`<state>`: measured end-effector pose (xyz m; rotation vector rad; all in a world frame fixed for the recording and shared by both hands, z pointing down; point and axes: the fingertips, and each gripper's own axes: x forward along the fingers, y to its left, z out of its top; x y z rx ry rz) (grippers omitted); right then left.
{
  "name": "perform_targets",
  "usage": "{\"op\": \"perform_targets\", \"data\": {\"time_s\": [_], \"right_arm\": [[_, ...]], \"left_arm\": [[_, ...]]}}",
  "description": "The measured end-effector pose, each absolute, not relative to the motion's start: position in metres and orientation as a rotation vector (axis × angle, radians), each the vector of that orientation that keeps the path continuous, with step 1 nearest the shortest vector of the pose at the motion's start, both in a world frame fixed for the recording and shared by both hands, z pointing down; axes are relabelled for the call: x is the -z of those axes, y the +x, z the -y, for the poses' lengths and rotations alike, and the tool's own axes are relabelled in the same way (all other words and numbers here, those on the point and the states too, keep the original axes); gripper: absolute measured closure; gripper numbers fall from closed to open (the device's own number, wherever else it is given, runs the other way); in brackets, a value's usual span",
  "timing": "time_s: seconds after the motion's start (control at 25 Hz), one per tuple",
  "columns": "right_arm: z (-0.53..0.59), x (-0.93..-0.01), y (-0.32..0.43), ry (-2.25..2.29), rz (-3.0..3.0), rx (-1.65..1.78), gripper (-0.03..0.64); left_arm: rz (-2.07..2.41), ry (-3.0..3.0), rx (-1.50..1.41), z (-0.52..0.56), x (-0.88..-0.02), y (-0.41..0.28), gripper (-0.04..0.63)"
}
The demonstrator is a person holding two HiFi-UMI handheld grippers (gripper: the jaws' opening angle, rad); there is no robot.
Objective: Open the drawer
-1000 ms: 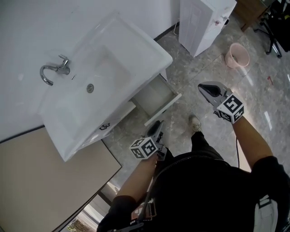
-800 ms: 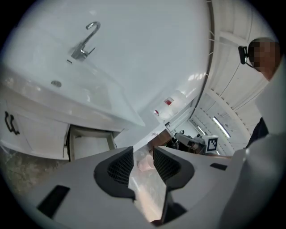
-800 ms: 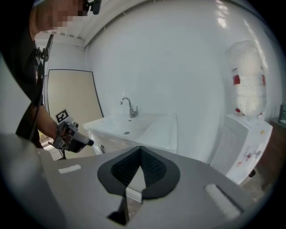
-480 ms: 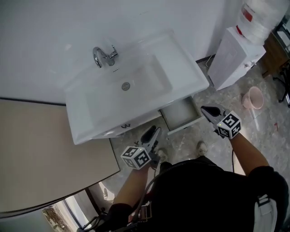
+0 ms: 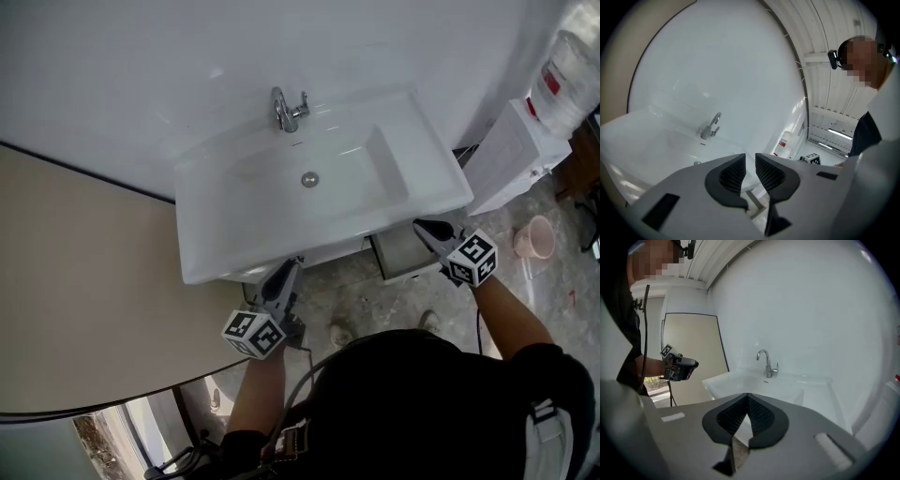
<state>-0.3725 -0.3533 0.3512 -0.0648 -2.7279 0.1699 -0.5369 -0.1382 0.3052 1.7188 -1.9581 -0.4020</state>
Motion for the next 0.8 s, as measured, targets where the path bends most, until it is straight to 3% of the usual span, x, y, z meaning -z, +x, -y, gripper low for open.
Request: {"op": "perform_targets", "data": {"time_s": [0.16, 0.8], "right_arm": [[0.334, -0.322, -0.409, -0.03, 2.77, -0.166, 0.623], [0.288, -0.253, -0.5, -0.048, 2.908, -0.109, 0.623]], "left_arm": [[2.002, 1.748, 0.41, 0.1, -0.278, -0.578, 0.591], [2.049, 1.828, 0.371, 0.045, -0.221, -0.639, 0.594]]}}
